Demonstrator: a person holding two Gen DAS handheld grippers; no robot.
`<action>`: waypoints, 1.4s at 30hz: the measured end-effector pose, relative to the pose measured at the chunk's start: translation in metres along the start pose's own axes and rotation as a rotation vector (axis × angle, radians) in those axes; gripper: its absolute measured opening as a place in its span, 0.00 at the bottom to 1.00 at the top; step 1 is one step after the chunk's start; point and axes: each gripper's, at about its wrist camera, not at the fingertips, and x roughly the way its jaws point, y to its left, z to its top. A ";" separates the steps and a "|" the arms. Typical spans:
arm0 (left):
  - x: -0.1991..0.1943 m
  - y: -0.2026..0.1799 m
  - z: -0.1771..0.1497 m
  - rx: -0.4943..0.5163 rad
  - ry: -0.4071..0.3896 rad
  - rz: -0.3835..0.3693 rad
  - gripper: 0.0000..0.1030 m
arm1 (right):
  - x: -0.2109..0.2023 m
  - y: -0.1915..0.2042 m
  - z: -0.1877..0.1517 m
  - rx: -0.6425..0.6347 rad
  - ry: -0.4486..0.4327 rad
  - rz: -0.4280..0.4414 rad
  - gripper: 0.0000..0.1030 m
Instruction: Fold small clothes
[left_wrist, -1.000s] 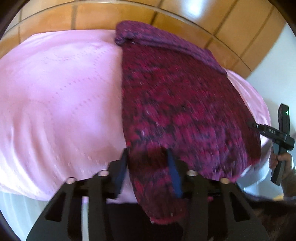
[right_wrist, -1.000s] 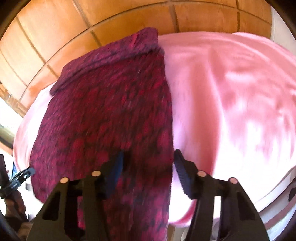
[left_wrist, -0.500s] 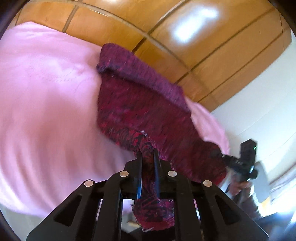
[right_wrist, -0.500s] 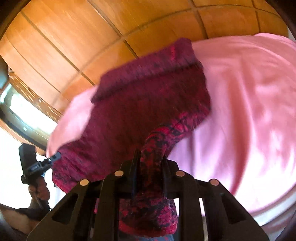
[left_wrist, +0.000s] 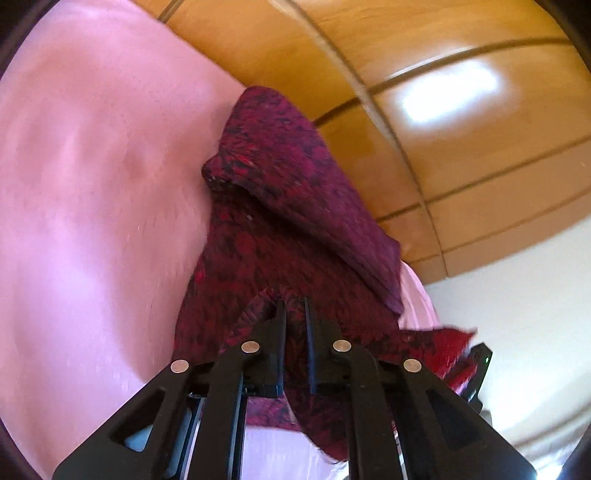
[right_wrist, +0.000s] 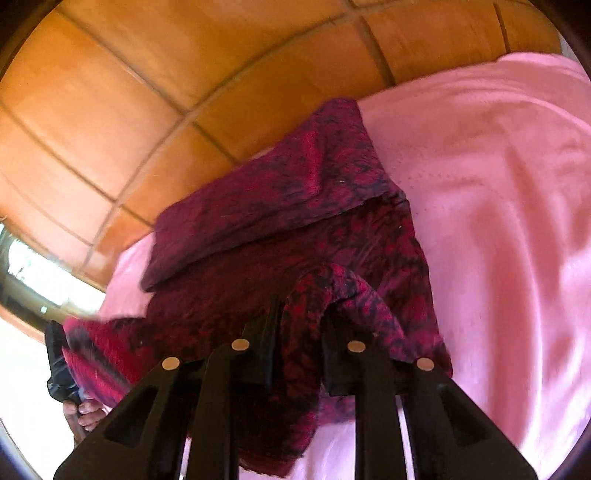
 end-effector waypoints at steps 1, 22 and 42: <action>0.005 0.001 0.005 -0.013 0.001 0.009 0.07 | 0.007 -0.002 0.003 0.021 0.017 -0.005 0.16; -0.063 0.037 -0.028 0.129 -0.104 0.035 0.73 | -0.042 -0.033 0.002 0.057 -0.098 0.081 0.81; -0.046 0.022 -0.053 0.212 0.022 0.073 0.10 | -0.067 -0.025 -0.051 -0.119 -0.047 -0.089 0.11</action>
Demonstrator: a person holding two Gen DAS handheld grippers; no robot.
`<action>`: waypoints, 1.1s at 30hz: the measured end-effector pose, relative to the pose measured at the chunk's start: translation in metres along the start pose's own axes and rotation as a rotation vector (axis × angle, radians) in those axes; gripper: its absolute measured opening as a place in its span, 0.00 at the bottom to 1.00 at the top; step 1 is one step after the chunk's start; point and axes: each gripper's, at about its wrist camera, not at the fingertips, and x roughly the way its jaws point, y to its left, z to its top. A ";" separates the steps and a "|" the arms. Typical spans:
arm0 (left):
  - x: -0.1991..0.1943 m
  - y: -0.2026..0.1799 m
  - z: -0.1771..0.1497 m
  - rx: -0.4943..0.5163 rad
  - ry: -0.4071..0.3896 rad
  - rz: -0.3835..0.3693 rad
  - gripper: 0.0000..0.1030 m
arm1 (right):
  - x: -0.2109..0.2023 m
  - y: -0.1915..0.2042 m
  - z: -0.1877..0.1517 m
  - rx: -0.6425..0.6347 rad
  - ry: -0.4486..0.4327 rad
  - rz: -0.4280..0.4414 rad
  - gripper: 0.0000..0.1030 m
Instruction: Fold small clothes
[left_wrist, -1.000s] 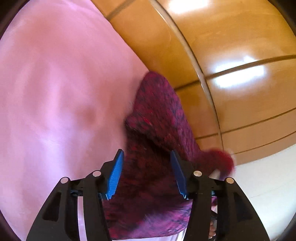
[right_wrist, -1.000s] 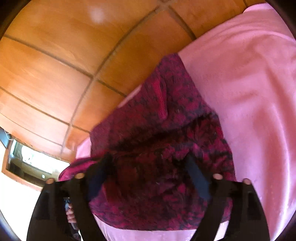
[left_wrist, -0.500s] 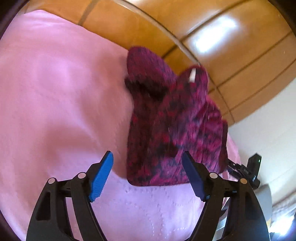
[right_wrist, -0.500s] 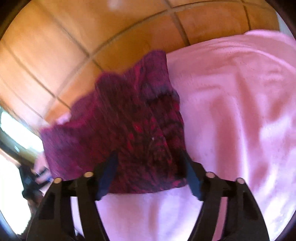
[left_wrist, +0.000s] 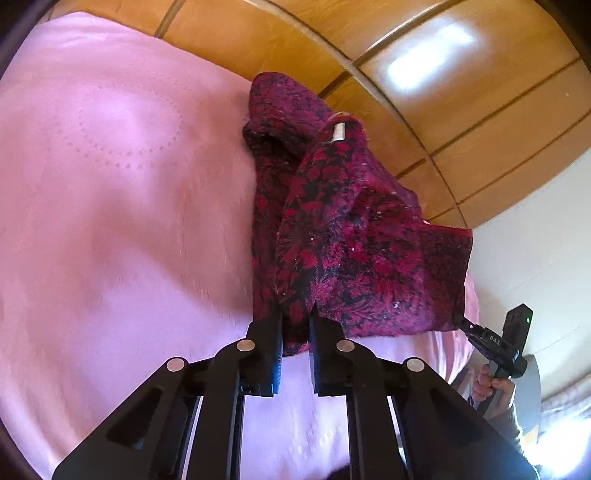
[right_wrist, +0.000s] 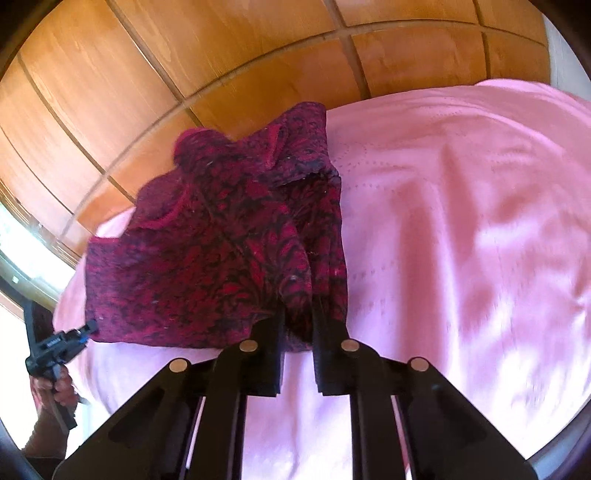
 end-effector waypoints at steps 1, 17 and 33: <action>-0.001 0.000 -0.001 -0.001 0.000 -0.002 0.10 | -0.003 0.001 -0.003 0.007 0.001 0.006 0.11; -0.024 0.000 -0.035 -0.022 0.059 0.055 0.15 | -0.037 0.008 -0.072 -0.003 0.144 -0.029 0.22; 0.011 -0.033 0.032 0.224 -0.039 0.114 0.42 | 0.018 0.097 0.001 -0.376 -0.064 -0.179 0.29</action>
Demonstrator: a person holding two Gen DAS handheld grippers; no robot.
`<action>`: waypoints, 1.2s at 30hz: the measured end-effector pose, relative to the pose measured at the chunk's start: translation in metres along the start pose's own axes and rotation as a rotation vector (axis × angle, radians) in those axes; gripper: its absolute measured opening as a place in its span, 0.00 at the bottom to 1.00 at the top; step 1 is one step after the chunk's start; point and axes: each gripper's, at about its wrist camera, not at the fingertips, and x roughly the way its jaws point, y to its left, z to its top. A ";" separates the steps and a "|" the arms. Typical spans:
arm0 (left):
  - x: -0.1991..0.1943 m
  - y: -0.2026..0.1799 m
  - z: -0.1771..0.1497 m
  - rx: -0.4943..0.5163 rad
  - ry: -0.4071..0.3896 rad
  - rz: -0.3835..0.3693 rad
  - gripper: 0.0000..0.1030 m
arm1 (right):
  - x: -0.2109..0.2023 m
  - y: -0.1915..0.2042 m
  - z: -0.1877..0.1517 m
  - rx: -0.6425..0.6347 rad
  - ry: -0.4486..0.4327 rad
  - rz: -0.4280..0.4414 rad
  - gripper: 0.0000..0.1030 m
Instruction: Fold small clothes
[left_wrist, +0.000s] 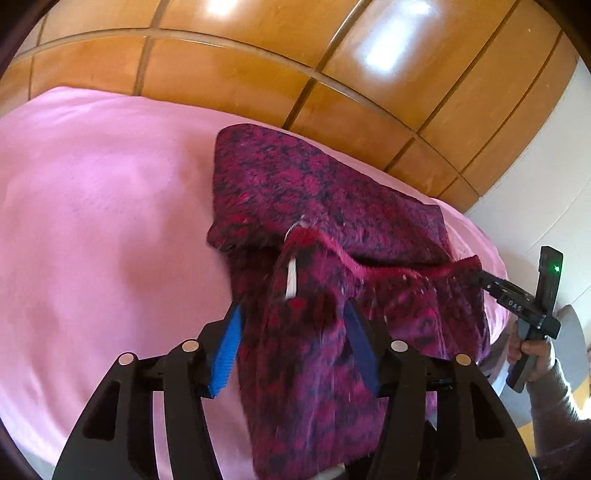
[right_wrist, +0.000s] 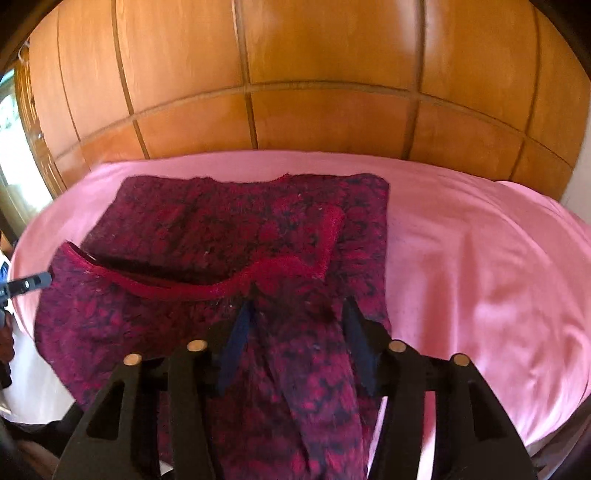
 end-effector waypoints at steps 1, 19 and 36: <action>0.003 0.001 0.000 0.003 0.008 -0.015 0.25 | 0.004 0.000 0.000 -0.002 0.014 -0.013 0.21; 0.017 0.009 0.002 -0.001 -0.006 0.057 0.43 | 0.037 -0.047 -0.033 0.256 0.075 -0.017 0.20; -0.006 -0.045 -0.013 0.224 -0.137 0.234 0.15 | 0.034 -0.042 -0.033 0.213 0.066 -0.063 0.26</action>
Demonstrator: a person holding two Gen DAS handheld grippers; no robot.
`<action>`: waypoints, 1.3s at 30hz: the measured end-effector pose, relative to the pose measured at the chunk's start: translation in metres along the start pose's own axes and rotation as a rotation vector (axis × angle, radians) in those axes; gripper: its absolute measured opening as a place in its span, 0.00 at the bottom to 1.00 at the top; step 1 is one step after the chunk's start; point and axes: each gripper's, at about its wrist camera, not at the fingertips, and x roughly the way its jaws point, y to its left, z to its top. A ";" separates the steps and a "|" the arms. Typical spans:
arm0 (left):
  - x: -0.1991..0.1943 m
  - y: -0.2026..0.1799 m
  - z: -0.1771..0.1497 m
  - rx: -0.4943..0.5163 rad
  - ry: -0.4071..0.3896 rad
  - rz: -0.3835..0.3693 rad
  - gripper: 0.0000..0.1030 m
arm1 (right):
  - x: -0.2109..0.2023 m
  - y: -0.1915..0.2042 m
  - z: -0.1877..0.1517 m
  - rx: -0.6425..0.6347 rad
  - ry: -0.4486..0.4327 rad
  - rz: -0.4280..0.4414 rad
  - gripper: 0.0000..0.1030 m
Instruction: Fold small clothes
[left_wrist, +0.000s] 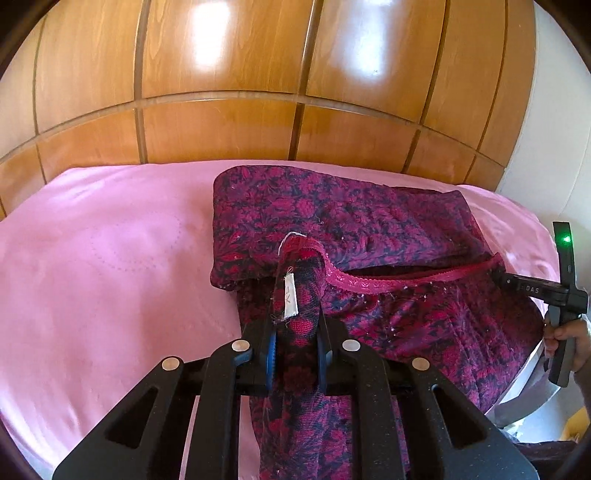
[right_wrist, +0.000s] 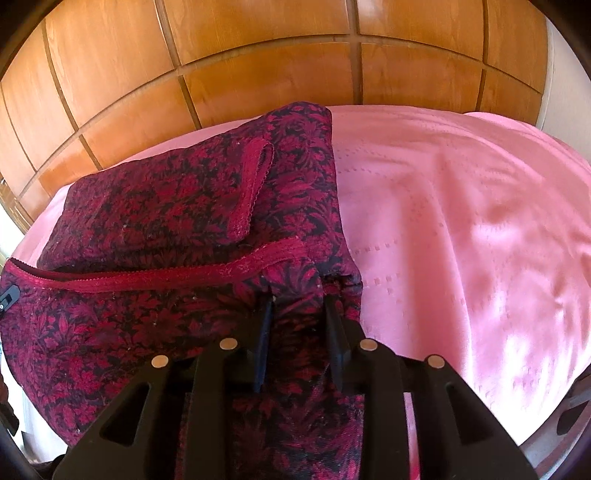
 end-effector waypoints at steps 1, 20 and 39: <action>-0.001 0.000 0.000 -0.003 -0.003 0.001 0.15 | 0.000 -0.001 0.000 -0.003 0.000 -0.002 0.26; -0.018 -0.003 -0.005 0.002 -0.047 0.023 0.15 | -0.019 0.021 0.001 -0.049 -0.020 -0.025 0.17; -0.051 0.009 0.019 -0.022 -0.142 0.000 0.14 | -0.100 0.042 0.039 -0.112 -0.191 0.091 0.16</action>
